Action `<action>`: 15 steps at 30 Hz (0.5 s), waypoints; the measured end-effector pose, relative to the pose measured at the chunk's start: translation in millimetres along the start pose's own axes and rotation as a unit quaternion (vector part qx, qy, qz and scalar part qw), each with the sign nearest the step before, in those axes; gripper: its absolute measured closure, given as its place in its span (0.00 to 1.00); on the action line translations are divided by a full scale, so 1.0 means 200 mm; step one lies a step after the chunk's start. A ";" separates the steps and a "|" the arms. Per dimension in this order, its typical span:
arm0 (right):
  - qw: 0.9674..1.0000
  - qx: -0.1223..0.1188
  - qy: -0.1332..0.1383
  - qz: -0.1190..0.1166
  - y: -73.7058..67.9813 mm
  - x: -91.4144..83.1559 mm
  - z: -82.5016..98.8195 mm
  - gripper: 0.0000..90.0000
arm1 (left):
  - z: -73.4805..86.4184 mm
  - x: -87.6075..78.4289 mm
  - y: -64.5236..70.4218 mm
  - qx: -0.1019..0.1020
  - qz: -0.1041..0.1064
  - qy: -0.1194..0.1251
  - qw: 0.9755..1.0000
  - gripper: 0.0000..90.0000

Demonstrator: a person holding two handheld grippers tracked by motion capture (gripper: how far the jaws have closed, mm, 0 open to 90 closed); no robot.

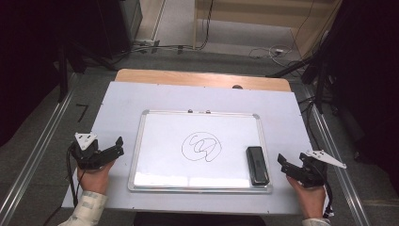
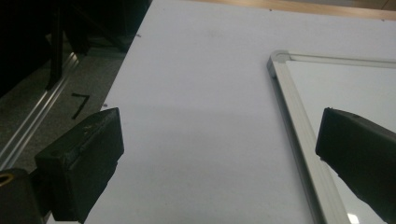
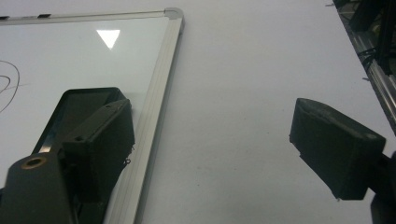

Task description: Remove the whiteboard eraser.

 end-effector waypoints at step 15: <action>1.000 0.005 -0.003 -0.012 -0.03 0.02 0.00 0.15 | 0.02 0.01 0.00 0.011 -0.004 -0.004 1.000 0.02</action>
Point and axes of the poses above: each handheld gripper's, and its own axes: x roughly forward along the jaws, z roughly out of its underside, y roughly to its right, the point moved 10 cm from there along x, roughly forward along the jaws, and after that the axes turned 11 degrees about -x, right-handed, at the moved point
